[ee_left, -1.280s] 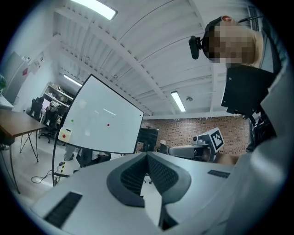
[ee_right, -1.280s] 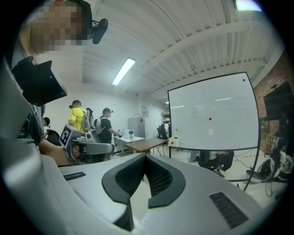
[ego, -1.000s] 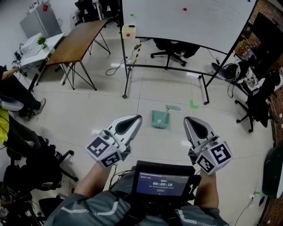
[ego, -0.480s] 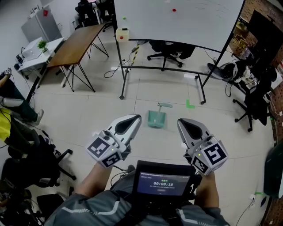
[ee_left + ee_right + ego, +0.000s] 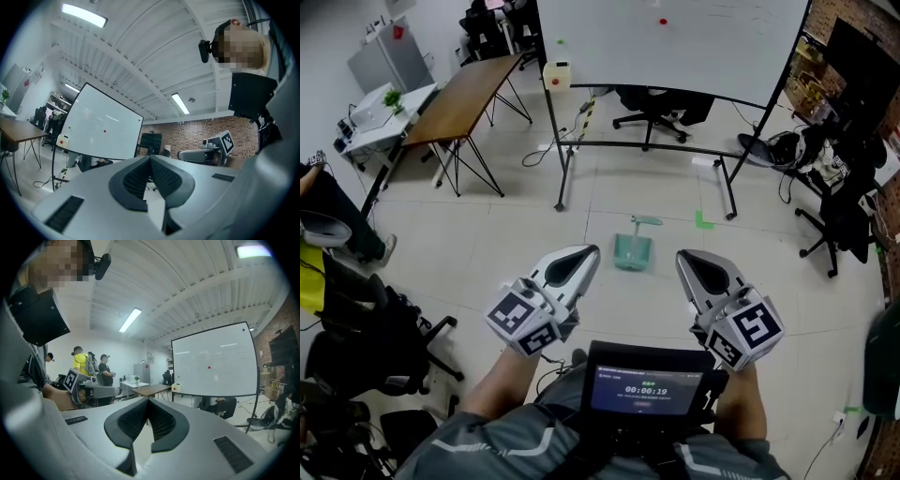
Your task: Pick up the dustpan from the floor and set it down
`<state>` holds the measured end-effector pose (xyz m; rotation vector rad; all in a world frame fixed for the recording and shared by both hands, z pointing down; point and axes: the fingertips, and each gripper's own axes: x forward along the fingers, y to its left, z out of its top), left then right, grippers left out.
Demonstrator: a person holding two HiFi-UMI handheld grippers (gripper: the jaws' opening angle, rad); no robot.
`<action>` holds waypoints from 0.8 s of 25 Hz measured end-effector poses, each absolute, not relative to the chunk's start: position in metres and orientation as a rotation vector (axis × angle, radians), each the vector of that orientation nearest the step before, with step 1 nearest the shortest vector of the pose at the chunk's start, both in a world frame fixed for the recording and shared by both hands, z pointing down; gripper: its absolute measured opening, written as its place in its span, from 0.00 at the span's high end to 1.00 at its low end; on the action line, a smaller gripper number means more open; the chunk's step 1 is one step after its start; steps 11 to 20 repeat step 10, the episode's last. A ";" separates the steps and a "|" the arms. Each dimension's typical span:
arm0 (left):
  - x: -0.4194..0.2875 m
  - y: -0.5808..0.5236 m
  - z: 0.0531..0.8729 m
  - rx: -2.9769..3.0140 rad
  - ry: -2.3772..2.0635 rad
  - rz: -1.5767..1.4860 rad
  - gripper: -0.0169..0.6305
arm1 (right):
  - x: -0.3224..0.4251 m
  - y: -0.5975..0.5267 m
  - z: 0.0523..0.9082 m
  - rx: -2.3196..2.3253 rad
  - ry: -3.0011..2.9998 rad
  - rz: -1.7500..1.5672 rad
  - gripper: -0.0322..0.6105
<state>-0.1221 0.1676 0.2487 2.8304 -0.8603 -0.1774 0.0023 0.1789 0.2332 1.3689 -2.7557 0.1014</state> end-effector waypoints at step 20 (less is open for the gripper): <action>-0.121 0.172 0.242 2.837 -0.844 -0.172 0.95 | 0.004 0.181 0.226 1.386 -2.750 0.098 0.93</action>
